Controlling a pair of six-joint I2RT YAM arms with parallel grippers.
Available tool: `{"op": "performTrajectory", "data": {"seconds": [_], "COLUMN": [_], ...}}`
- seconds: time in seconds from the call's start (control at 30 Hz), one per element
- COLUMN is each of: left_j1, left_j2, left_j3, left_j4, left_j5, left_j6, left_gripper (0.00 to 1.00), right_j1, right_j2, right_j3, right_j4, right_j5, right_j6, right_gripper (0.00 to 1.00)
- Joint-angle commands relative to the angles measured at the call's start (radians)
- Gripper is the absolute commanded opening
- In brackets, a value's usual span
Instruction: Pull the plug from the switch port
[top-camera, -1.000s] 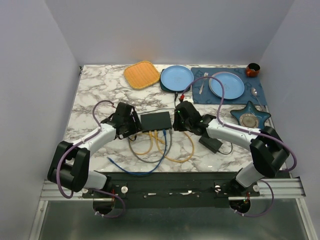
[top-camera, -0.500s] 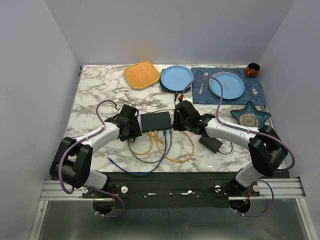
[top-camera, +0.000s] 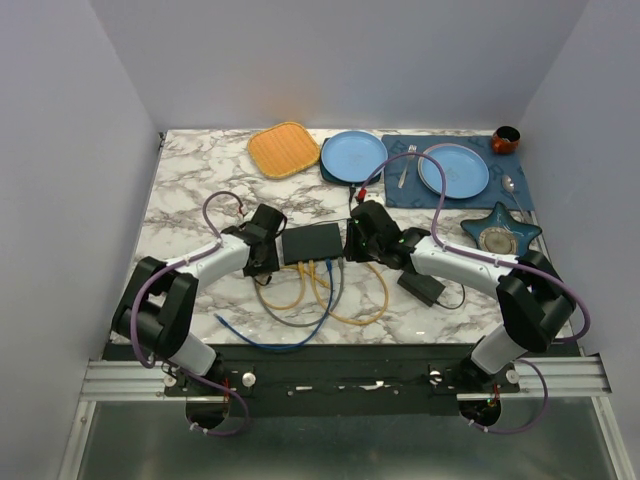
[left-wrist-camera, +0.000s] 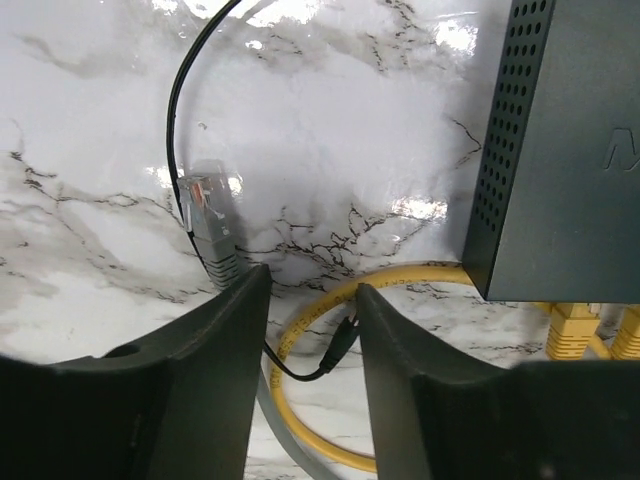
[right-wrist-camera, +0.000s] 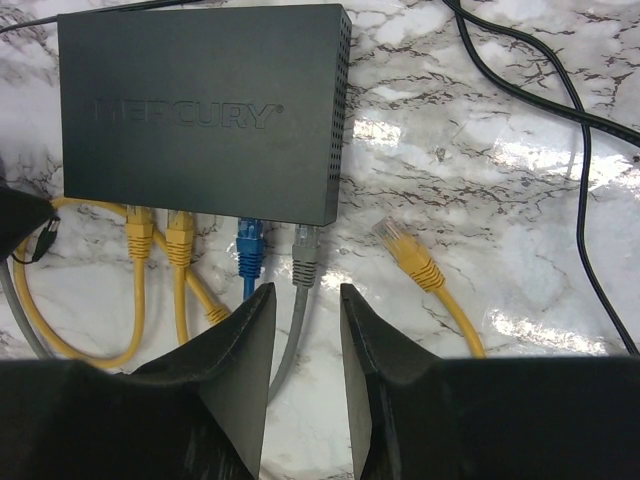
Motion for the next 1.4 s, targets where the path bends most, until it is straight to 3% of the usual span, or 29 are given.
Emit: {"op": "performTrajectory", "data": {"seconds": [0.0,0.23,0.3,0.43,0.47,0.67,0.97,1.37], "left_j1": [-0.033,-0.103,-0.11,-0.113,-0.113,-0.103,-0.103,-0.099], "left_j2": [0.023,0.086,0.089,0.121,0.123,0.151,-0.023,-0.239], "left_j3": [0.008,0.06,0.052,0.034,0.029,0.055,0.132,0.072], "left_j4": [-0.02,-0.042,-0.035,-0.037,-0.037,-0.092,-0.249,-0.319], "left_j5": [-0.067,-0.109,-0.107,-0.101,-0.104,-0.095,-0.127,-0.012], "left_j6": [-0.004,-0.012,-0.013,-0.012,-0.012,-0.007,0.072,0.042], "left_gripper": [0.63,0.64,0.59,0.37,0.27,0.0,0.0,0.0], "right_j1": [0.004,0.004,0.004,0.004,0.004,0.004,0.004,0.039], "right_j2": [-0.01,-0.013,-0.022,-0.024,-0.024,-0.016,-0.01,-0.002], "right_j3": [0.004,-0.013,-0.019,-0.023,-0.021,-0.007,-0.007,0.014], "right_j4": [0.03,0.038,0.037,0.037,0.037,0.037,0.037,0.08], "right_j5": [-0.023,-0.031,-0.026,-0.025,-0.025,-0.028,-0.042,-0.157], "right_j6": [0.008,0.016,0.013,0.01,0.01,0.011,0.01,-0.047], "right_gripper": [0.4,0.4,0.4,0.4,0.4,0.4,0.4,0.43]}}
